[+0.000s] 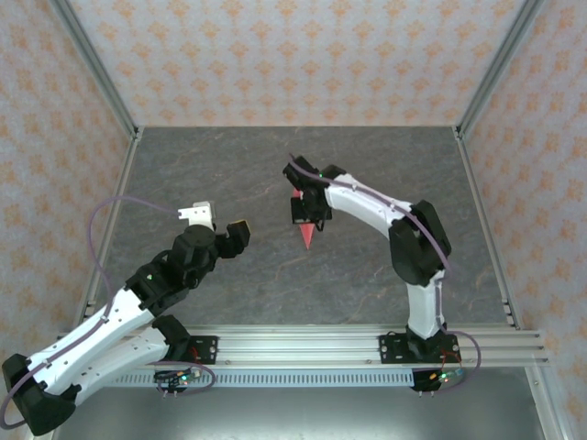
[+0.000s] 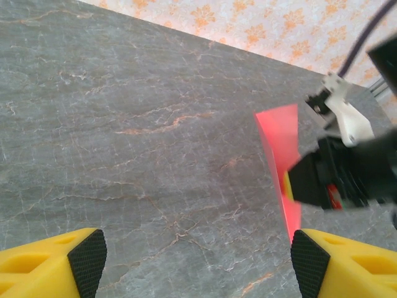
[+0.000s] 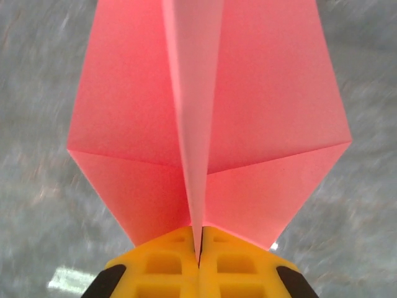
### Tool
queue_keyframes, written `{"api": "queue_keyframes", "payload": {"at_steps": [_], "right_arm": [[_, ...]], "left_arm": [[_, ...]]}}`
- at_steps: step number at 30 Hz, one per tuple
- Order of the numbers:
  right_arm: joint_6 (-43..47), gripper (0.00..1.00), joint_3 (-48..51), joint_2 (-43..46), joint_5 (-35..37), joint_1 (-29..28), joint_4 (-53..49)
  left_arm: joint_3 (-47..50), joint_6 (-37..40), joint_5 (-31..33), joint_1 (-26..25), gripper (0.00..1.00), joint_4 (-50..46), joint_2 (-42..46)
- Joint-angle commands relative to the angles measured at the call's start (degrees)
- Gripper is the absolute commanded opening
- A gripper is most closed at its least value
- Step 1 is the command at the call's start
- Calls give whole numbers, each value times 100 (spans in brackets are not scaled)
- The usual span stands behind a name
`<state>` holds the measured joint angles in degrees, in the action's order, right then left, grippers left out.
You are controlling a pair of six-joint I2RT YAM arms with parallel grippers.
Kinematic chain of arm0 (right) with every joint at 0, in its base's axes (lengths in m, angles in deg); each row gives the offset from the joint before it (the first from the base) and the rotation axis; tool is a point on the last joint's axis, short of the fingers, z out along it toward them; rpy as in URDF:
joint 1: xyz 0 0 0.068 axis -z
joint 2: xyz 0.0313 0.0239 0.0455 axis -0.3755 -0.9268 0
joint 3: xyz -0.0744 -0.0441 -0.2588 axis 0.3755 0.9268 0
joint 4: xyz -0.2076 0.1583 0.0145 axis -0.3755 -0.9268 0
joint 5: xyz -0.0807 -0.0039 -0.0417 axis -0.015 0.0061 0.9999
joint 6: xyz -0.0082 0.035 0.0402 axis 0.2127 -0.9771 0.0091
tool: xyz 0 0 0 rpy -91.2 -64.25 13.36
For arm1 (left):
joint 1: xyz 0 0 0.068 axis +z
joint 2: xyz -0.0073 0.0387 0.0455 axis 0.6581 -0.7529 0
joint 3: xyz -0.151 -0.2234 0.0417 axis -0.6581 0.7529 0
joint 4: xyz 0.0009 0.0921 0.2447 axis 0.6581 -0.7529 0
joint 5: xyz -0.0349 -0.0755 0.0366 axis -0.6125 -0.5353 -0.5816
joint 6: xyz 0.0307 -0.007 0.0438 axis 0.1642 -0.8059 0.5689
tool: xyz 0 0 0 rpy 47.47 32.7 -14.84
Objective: Fold a paper plane with a square sheet of paper (fold left side to right side)
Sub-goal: Pick up the paper plane at the center of the table, then place the paper plane at the center of the table.
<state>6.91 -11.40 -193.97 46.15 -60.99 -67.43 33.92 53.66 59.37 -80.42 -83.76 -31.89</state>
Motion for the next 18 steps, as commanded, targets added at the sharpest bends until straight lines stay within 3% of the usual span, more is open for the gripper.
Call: {"api": "queue_keyframes", "payload": {"at_steps": [1,7,18], "right_arm": [[282,4,-827,-610,417,202,-923],[191,4,-1769,-1382,401,385,-1201],[203,13,-1865,-1782,548,421,-1262]], "left_arm": [[-34,147,-70,42,81,-223,105],[-10,147,-93,50,81,-244,98],[131,210,-178,43,81,-67,28]]}}
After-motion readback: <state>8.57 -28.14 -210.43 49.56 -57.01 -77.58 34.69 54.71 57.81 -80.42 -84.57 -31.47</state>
